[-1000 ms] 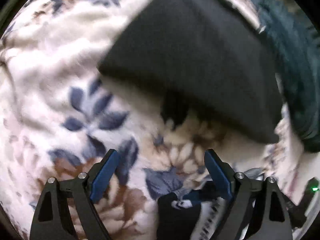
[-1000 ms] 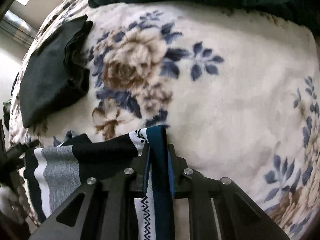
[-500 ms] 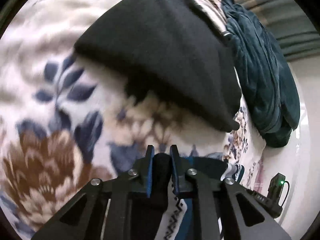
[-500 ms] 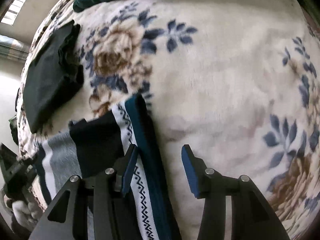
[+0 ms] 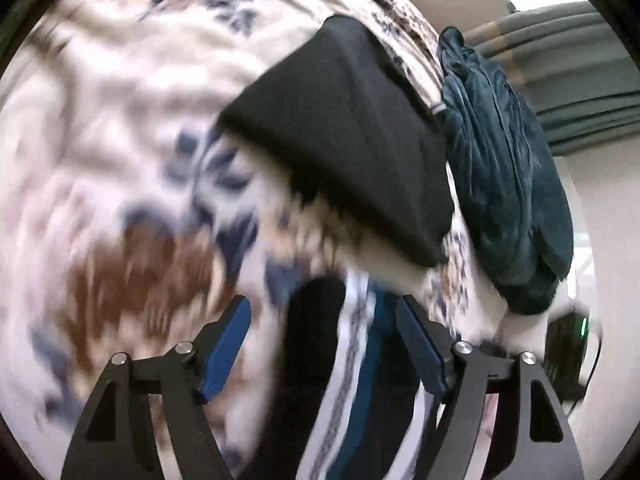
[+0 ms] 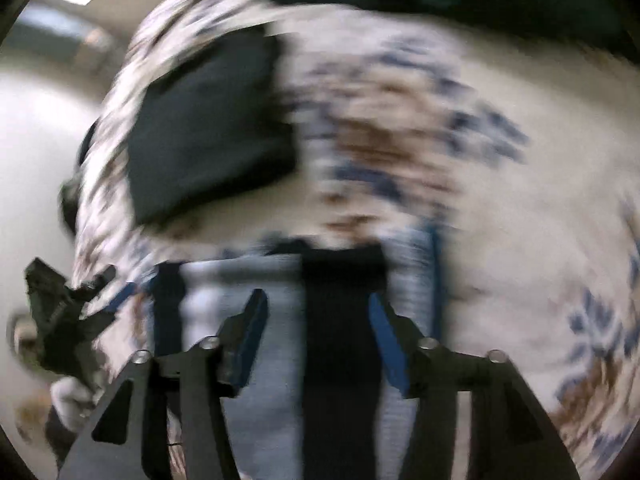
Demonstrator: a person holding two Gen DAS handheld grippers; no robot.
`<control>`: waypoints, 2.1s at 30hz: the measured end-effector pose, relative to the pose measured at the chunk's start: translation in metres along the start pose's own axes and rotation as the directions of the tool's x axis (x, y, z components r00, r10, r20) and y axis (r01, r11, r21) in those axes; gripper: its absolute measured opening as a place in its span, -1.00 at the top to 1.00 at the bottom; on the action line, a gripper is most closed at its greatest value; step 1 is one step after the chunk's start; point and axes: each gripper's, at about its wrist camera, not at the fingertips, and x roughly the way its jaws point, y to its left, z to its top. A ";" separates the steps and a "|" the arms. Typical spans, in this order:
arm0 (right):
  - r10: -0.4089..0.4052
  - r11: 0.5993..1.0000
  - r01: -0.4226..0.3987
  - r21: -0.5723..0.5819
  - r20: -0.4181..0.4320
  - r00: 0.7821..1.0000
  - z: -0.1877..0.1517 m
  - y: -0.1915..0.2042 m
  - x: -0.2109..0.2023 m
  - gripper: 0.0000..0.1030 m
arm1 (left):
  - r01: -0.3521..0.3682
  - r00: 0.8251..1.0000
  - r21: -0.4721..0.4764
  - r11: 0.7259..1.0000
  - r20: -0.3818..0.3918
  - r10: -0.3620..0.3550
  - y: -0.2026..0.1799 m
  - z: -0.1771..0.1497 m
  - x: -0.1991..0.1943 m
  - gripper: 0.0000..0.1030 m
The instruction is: Fold small clothes
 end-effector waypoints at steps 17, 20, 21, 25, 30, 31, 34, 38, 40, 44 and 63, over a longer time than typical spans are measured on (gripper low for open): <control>-0.098 0.958 0.054 -0.282 -0.141 0.985 0.056 0.111 0.103 0.91 | 0.038 0.993 -0.005 0.999 -0.116 -0.038 0.028 -0.114 0.006 -0.42; -0.035 0.956 -0.022 -0.291 -0.191 0.981 0.061 0.133 0.106 -0.06 | 0.037 0.995 0.034 0.999 -0.096 -0.033 0.024 -0.114 0.005 -0.41; -0.009 0.954 -0.056 -0.294 -0.215 0.977 0.062 0.142 0.112 -0.10 | 0.034 0.995 0.042 0.999 -0.094 -0.030 0.023 -0.115 0.005 -0.36; -0.070 0.928 -0.060 -0.367 -0.329 0.942 0.052 0.169 0.153 -0.10 | 0.039 0.996 0.062 0.997 -0.079 -0.034 0.022 -0.119 0.003 0.03; -0.223 0.854 0.034 -0.519 -0.305 0.926 0.041 0.199 0.184 0.98 | 0.034 0.999 0.088 0.996 -0.042 -0.031 0.023 -0.134 -0.009 0.62; -0.232 0.850 0.055 -0.524 -0.279 0.932 0.042 0.200 0.183 0.99 | 0.029 0.999 0.083 0.996 -0.032 -0.026 0.023 -0.139 -0.011 0.66; -0.222 0.867 0.091 -0.491 -0.215 0.951 0.051 0.200 0.174 1.00 | 0.034 0.999 0.050 0.998 -0.017 -0.033 0.031 -0.148 -0.013 0.68; -0.215 0.876 0.121 -0.466 -0.155 0.964 0.064 0.202 0.166 1.00 | 0.027 0.999 0.021 0.999 -0.028 -0.026 0.038 -0.161 -0.016 0.68; -0.207 0.878 0.124 -0.463 -0.133 0.969 0.069 0.203 0.159 1.00 | 0.016 0.999 0.026 1.000 -0.033 -0.015 0.039 -0.165 -0.018 0.68; -0.112 0.906 -0.038 -0.423 -0.326 0.939 0.066 0.208 0.168 0.80 | 0.009 0.999 0.035 0.999 -0.042 -0.008 0.039 -0.159 -0.020 0.68; -0.230 0.879 0.110 -0.464 -0.210 0.950 0.028 0.209 0.177 0.91 | -0.032 0.999 0.027 0.999 -0.019 0.033 0.044 -0.183 -0.027 0.76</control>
